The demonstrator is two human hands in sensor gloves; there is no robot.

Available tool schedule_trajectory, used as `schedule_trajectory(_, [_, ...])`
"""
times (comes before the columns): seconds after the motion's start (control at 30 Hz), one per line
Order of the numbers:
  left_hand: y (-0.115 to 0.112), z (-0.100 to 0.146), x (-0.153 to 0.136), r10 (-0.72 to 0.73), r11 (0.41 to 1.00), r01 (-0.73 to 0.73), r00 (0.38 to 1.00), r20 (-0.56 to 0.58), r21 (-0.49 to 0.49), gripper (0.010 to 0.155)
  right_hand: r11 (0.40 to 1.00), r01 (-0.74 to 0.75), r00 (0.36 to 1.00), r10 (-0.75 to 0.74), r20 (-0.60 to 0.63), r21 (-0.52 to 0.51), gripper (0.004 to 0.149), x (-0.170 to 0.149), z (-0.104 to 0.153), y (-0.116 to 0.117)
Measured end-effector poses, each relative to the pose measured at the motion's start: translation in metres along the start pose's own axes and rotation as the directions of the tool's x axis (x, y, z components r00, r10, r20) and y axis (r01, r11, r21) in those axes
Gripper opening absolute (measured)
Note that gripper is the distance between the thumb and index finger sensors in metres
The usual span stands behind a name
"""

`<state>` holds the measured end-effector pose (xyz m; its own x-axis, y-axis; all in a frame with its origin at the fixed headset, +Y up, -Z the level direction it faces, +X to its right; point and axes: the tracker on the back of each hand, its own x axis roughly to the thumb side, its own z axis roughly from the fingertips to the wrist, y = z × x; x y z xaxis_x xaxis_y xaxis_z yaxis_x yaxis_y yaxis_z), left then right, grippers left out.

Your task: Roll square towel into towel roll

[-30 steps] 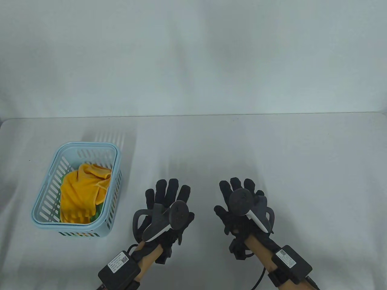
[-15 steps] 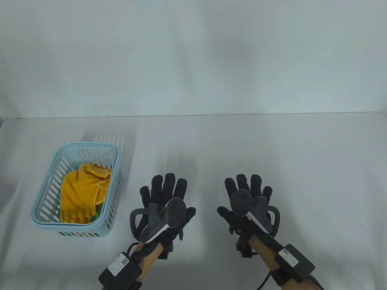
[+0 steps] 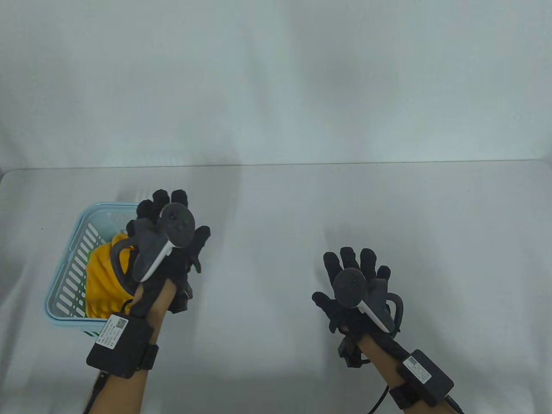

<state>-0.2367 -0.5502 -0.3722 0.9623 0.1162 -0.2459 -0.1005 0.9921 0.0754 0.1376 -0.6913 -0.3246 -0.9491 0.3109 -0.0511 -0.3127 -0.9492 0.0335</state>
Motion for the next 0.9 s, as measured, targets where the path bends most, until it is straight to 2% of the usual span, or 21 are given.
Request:
schedule_trajectory(0.2, [-0.022, -0.044, -0.061, -0.127, 0.979, 0.089, 0.969, -0.213, -0.182, 0.088, 1.000, 0.004, 1.000, -0.004, -0.003, -0.004, 0.085, -0.002, 0.000, -0.002])
schedule_trajectory(0.4, [-0.053, -0.068, -0.098, -0.237, 0.923, 0.111, 0.919, -0.315, -0.369, 0.090, 1.000, 0.029, 0.999, -0.029, -0.024, 0.006, 0.084, -0.005, -0.003, -0.001])
schedule_trajectory(0.47, [-0.065, -0.073, -0.103, -0.258, 0.895, 0.098, 0.910, -0.325, -0.436, 0.091, 1.000, 0.027, 0.999, -0.027, -0.029, 0.010, 0.084, -0.007, -0.003, -0.001])
schedule_trajectory(0.57, [-0.079, -0.078, -0.104, -0.301, 0.872, 0.121, 0.896, -0.326, -0.474, 0.091, 1.000, 0.014, 0.999, -0.014, -0.036, 0.013, 0.084, -0.008, -0.003, -0.001])
schedule_trajectory(0.73, [-0.101, -0.085, -0.102, -0.452, 0.809, 0.264, 0.850, -0.271, -0.525, 0.091, 0.999, 0.027, 0.998, -0.025, -0.054, 0.021, 0.083, -0.011, -0.005, 0.000])
schedule_trajectory(0.9, [-0.108, -0.090, -0.103, -0.451, 0.811, 0.270, 0.854, -0.260, -0.519, 0.089, 0.999, 0.044, 0.997, -0.042, -0.064, 0.026, 0.083, -0.013, -0.005, -0.001])
